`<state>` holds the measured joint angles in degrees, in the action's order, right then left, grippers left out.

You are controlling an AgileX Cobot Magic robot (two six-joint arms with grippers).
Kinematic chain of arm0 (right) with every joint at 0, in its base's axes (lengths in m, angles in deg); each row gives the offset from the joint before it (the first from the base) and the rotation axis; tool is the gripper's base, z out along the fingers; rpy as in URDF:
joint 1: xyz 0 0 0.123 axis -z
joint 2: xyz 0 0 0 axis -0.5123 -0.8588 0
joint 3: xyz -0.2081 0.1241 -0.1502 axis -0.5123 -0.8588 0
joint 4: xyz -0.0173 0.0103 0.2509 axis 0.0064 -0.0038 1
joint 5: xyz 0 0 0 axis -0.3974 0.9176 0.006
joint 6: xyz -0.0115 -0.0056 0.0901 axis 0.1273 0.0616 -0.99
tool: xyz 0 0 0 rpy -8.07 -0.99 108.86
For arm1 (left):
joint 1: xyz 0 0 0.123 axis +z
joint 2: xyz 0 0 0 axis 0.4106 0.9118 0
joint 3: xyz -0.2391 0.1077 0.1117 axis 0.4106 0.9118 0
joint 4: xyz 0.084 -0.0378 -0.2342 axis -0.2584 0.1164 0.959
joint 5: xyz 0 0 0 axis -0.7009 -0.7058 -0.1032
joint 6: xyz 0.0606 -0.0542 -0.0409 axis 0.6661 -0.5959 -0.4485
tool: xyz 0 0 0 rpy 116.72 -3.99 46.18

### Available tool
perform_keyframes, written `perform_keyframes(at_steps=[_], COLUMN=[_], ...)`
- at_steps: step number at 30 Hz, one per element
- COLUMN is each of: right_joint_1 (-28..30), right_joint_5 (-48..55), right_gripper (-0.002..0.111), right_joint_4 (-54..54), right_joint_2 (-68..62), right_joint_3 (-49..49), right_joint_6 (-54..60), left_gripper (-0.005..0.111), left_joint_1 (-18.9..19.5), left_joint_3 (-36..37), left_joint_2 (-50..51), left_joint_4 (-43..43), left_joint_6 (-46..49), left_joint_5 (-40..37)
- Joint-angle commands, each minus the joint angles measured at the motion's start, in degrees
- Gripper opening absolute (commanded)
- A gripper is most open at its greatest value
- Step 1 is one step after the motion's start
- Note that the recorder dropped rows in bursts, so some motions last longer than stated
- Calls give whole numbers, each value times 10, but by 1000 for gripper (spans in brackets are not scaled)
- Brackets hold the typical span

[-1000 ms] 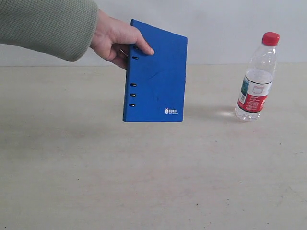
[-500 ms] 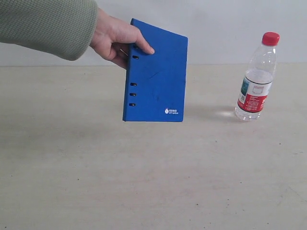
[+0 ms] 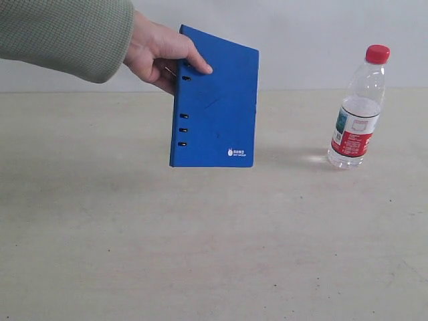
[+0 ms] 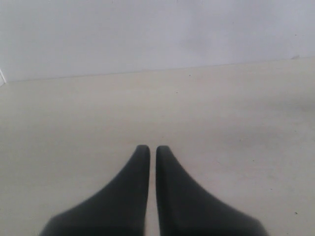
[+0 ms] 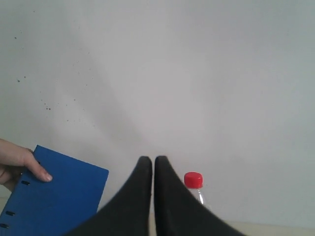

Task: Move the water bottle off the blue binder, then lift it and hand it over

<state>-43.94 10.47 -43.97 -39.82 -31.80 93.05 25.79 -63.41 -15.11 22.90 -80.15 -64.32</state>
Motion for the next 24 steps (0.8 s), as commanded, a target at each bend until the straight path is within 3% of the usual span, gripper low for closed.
perform_keyframes(at_steps=[1,9,14,18,21,24], right_joint_1=[-1,10,101,136,136,136], right_joint_5=[1,-78,-71,-44,-44,-72], right_gripper=[0,0,0,0,0,0], right_joint_4=[-57,-103,-117,-232,-243,-166], right_joint_2=[2,2,2,2,2,2], right_joint_3=[0,-55,-74,-74,-93,-132], right_joint_6=[-25,-53,-107,-181,-155,-77], left_gripper=[5,5,5,5,5,5], left_joint_1=[1,1,1,1,1,1], left_joint_3=[2,2,2,2,2,2], left_joint_2=[-2,-2,-2,-2,-2,-2], left_joint_4=[1,1,1,1,1,1], left_joint_6=[-6,-6,-6,-6,-6,-6], left_joint_5=[-2,-2,-2,-2,-2,-2])
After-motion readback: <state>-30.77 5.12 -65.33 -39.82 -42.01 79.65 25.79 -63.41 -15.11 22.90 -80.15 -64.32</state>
